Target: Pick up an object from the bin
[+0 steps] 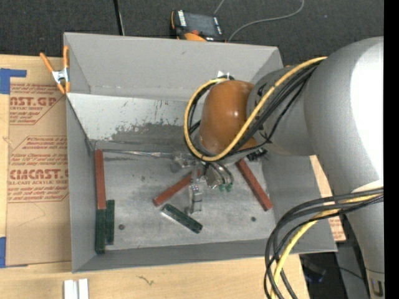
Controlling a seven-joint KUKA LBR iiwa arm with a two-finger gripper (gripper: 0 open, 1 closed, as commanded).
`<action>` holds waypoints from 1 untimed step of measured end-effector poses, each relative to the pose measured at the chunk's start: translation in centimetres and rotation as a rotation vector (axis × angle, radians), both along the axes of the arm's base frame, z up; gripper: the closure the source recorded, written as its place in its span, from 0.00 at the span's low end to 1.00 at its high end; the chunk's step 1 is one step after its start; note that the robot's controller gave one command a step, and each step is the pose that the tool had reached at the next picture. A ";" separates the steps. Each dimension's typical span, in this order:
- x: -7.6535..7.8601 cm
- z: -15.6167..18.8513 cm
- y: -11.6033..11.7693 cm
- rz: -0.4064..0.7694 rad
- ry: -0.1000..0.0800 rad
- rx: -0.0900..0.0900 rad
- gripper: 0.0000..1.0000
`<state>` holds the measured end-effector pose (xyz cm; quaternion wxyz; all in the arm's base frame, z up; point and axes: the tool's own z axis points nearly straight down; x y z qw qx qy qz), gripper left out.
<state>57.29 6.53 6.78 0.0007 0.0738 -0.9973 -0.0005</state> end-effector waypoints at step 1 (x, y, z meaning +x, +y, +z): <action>0.0 0.0 0.1 0.001 -0.003 0.000 0.00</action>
Offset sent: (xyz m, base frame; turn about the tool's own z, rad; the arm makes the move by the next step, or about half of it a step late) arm 0.0000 0.0000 0.0000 0.0000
